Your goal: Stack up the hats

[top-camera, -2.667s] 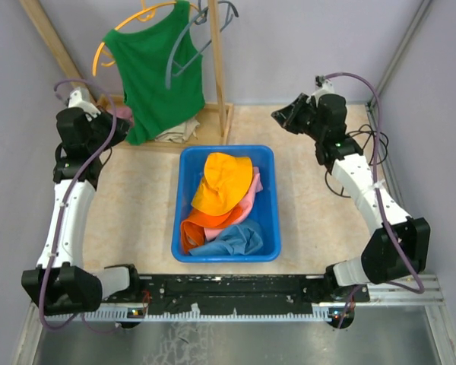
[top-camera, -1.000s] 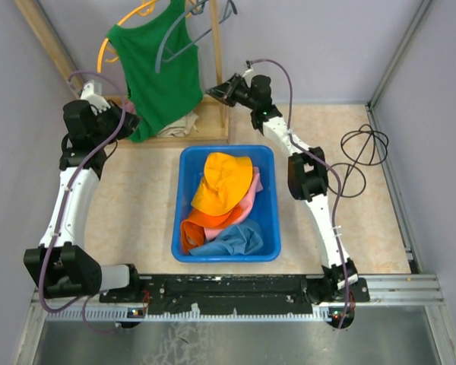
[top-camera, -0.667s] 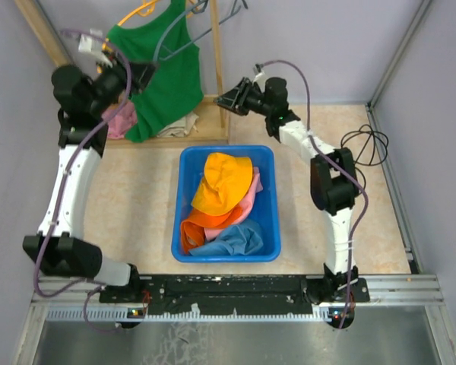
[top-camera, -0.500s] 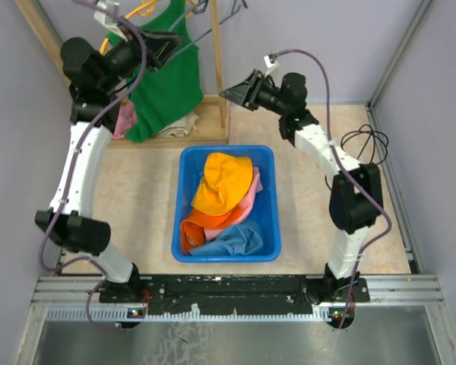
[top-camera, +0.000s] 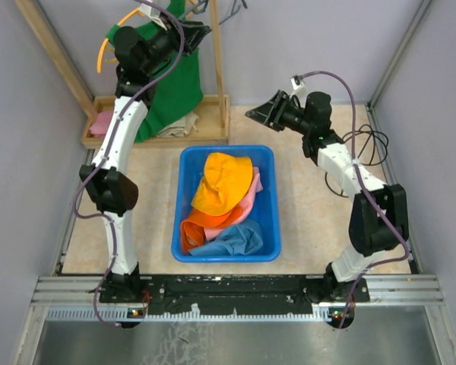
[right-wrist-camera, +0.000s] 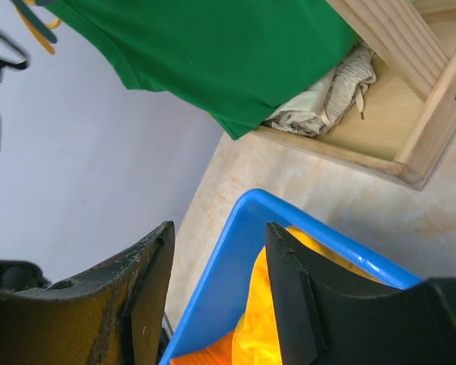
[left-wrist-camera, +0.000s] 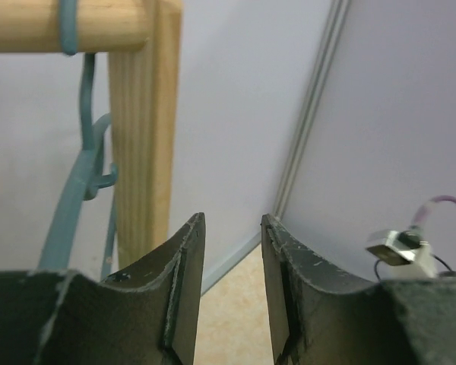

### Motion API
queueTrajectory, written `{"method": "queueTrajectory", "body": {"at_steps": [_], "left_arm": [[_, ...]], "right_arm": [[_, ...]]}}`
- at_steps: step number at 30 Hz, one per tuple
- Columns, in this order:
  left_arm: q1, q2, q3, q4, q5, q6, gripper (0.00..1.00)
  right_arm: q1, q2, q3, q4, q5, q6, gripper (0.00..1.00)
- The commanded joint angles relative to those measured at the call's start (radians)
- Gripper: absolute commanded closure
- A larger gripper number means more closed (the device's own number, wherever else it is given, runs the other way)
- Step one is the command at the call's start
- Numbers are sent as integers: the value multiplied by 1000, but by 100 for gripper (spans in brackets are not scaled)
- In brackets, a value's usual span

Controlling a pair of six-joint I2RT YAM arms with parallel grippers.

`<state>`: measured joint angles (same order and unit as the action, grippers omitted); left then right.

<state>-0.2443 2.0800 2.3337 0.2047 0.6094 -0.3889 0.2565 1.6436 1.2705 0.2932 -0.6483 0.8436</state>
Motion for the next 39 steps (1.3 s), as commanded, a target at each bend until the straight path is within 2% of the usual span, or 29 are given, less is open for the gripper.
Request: {"method": "queueTrajectory", "body": {"at_steps": [1, 9, 15, 23, 27, 33, 37, 39], "left_arm": [[-1, 93, 106, 90, -129, 46, 59], [3, 179, 117, 200, -474, 182, 63], [39, 177, 123, 203, -656, 309, 68], [131, 130, 91, 118, -778, 400, 71], [196, 84, 15, 87, -804, 381, 72], [278, 22, -70, 5, -881, 386, 80], [295, -20, -100, -75, -1065, 418, 91], [303, -49, -135, -86, -1131, 435, 93]], "right_arm": [[-5, -130, -11, -9, 20, -63, 48], [-26, -201, -38, -83, 72, -115, 47], [-26, -192, -1, -110, 90, -131, 46], [-27, -149, 0, -44, 79, -70, 46], [-27, -128, 9, -16, 69, -40, 46], [-19, -103, 21, 1, 64, -22, 46], [-3, -77, 29, 13, 58, -9, 46], [10, -60, 38, 11, 54, -6, 45]]}}
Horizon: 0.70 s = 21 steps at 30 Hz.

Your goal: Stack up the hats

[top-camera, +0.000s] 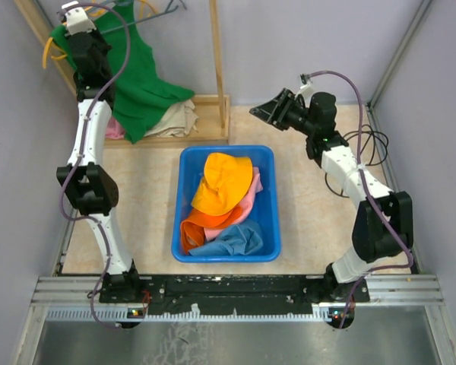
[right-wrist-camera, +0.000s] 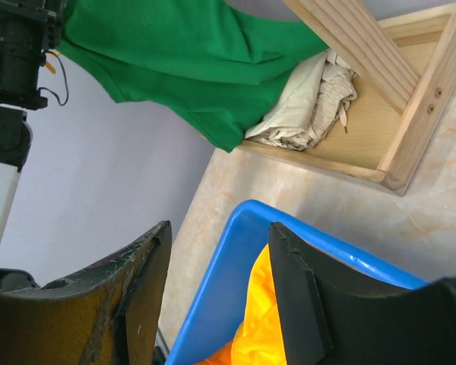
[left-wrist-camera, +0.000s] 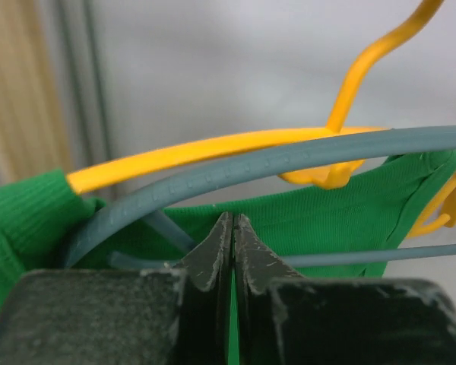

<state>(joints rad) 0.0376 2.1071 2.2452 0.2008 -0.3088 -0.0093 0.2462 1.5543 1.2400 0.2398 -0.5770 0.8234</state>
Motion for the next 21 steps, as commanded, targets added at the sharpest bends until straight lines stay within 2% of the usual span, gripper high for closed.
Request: {"method": "queueTrajectory", "body": {"at_steps": [1, 5, 10, 17, 21], "left_arm": [[27, -93, -60, -89, -241, 59, 93], [77, -113, -33, -216, -290, 16, 94], [217, -151, -10, -442, -211, -163, 98], [343, -206, -49, -496, -157, -136, 98], [373, -257, -119, -464, -98, -134, 97]], "right_arm": [[25, 37, 76, 63, -20, 13, 45], [41, 65, 97, 61, -31, 15, 45], [54, 90, 128, 53, -52, 13, 44], [82, 171, 176, 57, -82, 22, 44], [98, 191, 195, 62, -89, 21, 44]]}}
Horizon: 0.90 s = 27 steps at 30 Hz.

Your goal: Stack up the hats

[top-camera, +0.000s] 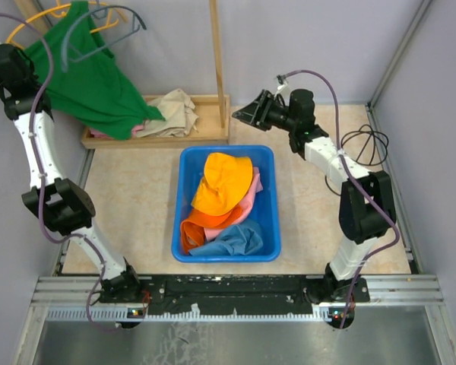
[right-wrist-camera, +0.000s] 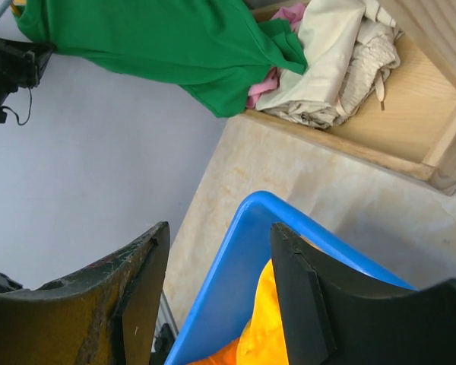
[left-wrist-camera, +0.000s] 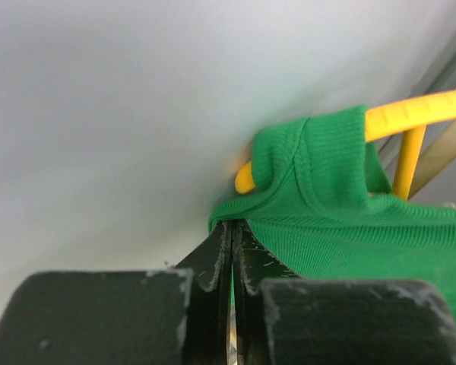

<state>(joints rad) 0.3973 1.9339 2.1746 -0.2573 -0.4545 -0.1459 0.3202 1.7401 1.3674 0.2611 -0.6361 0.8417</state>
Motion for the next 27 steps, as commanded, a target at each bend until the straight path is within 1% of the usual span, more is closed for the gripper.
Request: {"method": "queueTrajectory", "body": {"at_steps": [1, 5, 9, 11, 15, 18, 19, 22, 25, 27], "left_arm": [[14, -89, -56, -4, 67, -1, 98], [14, -110, -57, -13, 180, -51, 95], [7, -167, -102, 2, 391, -166, 89], [-9, -196, -134, 10, 447, -206, 84], [-58, -260, -214, 32, 510, -241, 72], [-103, -316, -273, 48, 535, -254, 69], [-116, -335, -289, 49, 541, -254, 69], [-149, -415, -353, 40, 518, -254, 68], [-161, -513, -454, 22, 463, -259, 67], [-161, -578, -516, -14, 398, -259, 66]], "right_arm": [[28, 8, 67, 41, -30, 4, 44], [38, 9, 69, 40, -33, 4, 44], [42, -7, 53, 38, -31, 0, 43], [42, -20, 43, 37, -32, -2, 43], [42, -53, 35, -8, -35, -36, 41], [42, -77, 23, -81, -27, -81, 40], [42, -113, 13, -90, -27, -87, 39], [42, -158, -25, -109, -34, -93, 36], [42, -202, -55, -146, -43, -108, 34], [42, -234, -73, -174, -41, -125, 34]]}}
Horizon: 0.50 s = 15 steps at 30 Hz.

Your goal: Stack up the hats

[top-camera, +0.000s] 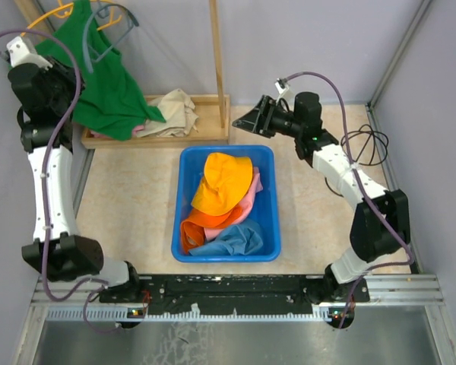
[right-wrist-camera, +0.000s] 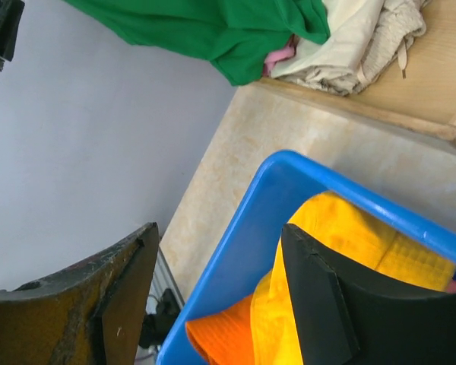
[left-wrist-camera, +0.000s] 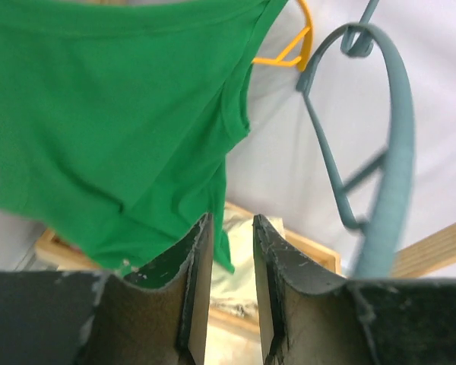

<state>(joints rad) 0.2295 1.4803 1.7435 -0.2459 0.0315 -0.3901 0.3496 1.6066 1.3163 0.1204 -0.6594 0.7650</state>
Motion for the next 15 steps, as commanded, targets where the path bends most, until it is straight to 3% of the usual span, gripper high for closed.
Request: {"method": "queueTrajectory", "body": {"at_steps": [1, 5, 8, 11, 15], "left_arm": [[6, -153, -99, -52, -124, -15, 66], [5, -254, -160, -184, -255, 11, 62], [6, -351, -232, -219, -246, 24, 61], [6, -436, -316, -256, -136, -5, 61], [-15, -520, -472, -285, 117, -79, 64]], "right_arm": [[12, -114, -31, -51, -18, -54, 33], [13, -175, -70, -96, -29, -65, 32], [12, -235, -109, -142, -27, -94, 30], [14, -292, -136, -273, 0, -179, 25], [14, -356, -160, -450, 111, -278, 25]]}}
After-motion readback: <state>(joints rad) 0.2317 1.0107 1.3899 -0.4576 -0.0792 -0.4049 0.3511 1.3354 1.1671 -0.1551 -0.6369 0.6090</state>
